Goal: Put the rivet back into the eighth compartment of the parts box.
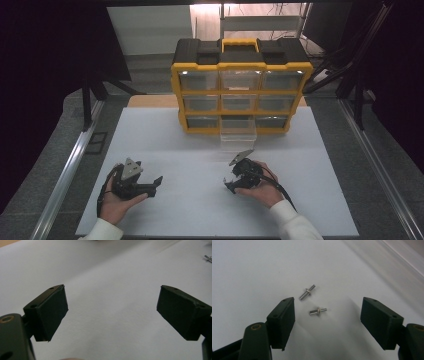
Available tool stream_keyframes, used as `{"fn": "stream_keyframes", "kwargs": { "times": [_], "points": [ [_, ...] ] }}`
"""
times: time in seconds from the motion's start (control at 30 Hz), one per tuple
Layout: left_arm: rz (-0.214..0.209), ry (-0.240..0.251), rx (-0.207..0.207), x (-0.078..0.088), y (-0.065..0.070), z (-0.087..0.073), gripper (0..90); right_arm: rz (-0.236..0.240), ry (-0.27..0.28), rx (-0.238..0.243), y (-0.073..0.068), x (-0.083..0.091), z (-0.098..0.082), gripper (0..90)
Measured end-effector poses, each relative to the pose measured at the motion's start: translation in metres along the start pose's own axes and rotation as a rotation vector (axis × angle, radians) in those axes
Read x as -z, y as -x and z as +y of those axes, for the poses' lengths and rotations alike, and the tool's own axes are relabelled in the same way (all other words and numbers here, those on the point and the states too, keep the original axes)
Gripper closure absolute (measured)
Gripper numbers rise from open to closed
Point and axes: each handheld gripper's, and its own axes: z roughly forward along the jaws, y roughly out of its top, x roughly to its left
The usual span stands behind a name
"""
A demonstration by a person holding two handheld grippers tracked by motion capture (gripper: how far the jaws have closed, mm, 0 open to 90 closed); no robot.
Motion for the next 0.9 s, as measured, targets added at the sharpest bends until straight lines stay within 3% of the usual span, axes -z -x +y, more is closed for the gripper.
{"fn": "stream_keyframes", "kwargs": {
  "times": [0.37, 0.9],
  "points": [
    [0.001, 0.000, 0.006, -0.0014, -0.0026, -0.0006, 10.4, 0.011, -0.003, 0.000, 0.0032, -0.0018, 0.0011, 40.8],
    [0.003, -0.003, 0.003, -0.0016, -0.0028, -0.0008, 10.4, 0.030, -0.021, 0.054, -0.0033, -0.0017, 0.0045, 64.2]
  ]
}}
